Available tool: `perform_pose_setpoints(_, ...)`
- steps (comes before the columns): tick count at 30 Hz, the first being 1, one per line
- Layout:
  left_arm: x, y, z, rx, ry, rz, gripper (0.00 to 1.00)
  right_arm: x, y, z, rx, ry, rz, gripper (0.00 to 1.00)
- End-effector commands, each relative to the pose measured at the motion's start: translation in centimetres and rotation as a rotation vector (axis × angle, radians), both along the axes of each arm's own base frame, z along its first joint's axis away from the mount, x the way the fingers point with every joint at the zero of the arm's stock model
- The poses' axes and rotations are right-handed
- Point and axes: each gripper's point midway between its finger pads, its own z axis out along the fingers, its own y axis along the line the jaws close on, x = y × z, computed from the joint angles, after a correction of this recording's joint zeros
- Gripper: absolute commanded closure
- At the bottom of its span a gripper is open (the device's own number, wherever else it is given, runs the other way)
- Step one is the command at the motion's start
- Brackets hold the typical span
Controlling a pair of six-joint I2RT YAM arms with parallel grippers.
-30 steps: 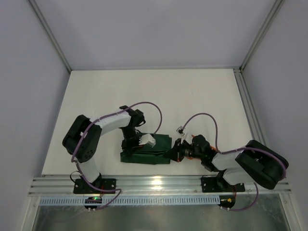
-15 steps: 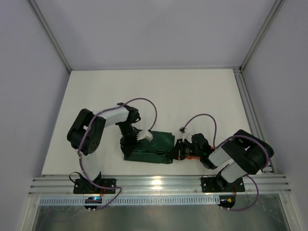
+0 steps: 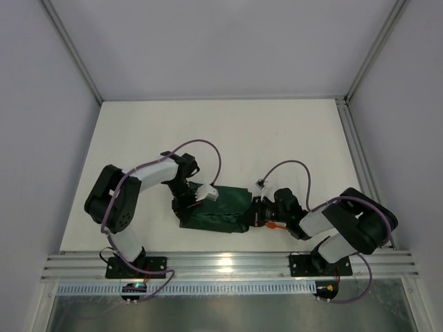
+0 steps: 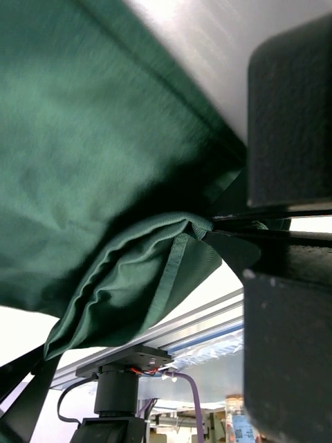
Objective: Fold the napkin into a case and place the utensils inside
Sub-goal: Fold the lower triangle-folded napkin at the center of the board.
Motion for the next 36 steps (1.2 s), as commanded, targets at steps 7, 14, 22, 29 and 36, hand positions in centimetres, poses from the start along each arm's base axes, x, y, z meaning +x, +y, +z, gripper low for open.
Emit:
perform_pose_setpoints(7, 0.8, 0.1, 3.0, -0.044, -0.076, 0.157, 1.00, 1.0, 1.3, 3.4, -0.010, -0.113, 0.097, 0.96)
perform_pose_setpoints(14, -2.6, 2.3, 6.1, -0.052, 0.002, 0.132, 1.00, 0.0, 2.1, 6.1, 0.054, -0.113, 0.133, 0.96)
perform_pose_setpoints(22, 0.7, 1.8, 4.8, -0.056, 0.037, 0.192, 0.99, 2.6, 1.0, 3.8, -0.003, -0.058, 0.057, 0.96)
perform_pose_setpoints(29, 4.5, 1.9, 3.0, -0.051, 0.069, 0.244, 0.92, 3.9, 0.9, 1.6, 0.003, -0.004, 0.036, 0.96)
perform_pose_setpoints(36, 4.3, 2.1, 1.1, -0.033, 0.112, 0.261, 0.84, 4.1, 1.2, 0.5, 0.006, 0.031, 0.040, 0.96)
